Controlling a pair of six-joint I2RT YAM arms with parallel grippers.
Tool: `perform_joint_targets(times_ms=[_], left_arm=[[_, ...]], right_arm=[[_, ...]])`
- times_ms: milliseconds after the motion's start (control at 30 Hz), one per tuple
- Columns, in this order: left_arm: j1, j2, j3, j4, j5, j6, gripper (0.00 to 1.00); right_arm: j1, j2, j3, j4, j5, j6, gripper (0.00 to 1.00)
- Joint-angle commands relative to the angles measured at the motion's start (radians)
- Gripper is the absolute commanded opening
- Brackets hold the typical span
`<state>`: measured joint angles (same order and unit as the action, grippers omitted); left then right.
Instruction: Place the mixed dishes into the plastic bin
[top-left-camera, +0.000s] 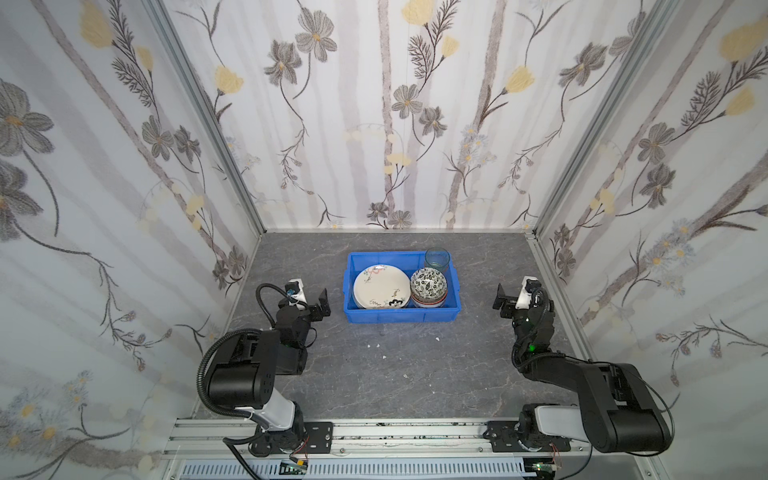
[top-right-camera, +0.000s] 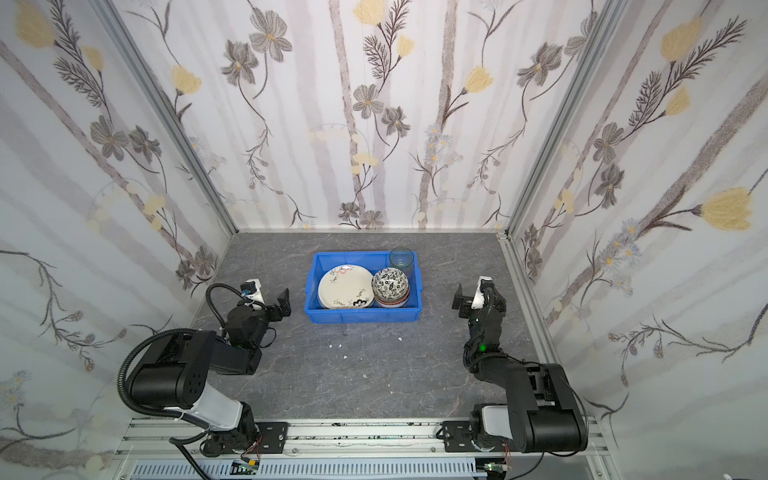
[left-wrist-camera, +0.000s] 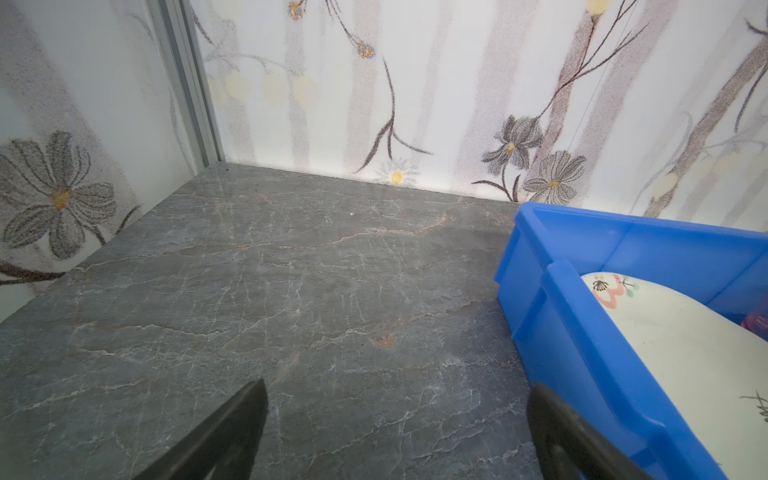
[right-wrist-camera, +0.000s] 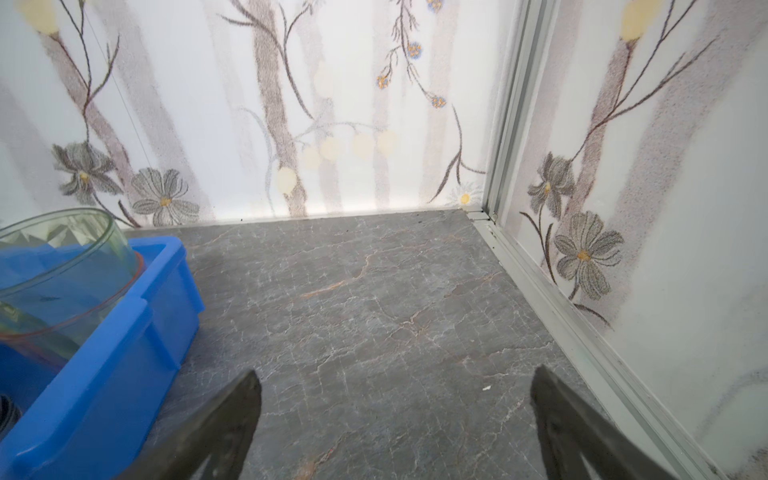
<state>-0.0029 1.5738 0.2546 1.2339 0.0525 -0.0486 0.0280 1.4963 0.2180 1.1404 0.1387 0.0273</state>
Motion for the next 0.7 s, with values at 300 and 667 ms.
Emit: perform_joint_targets(times_ms=[300,667], left_arm=[[0.002,0.006,-0.006,0.070,-0.005,0.004,1.00],[0.001,0.006,-0.006,0.073,-0.008,0.005,1.00]], right_arm=[[-0.024,0.012,-0.012,0.152,-0.213,-0.028,1.00],[-0.045,0.013,-0.007,0.151,-0.196,0.007,1.00]])
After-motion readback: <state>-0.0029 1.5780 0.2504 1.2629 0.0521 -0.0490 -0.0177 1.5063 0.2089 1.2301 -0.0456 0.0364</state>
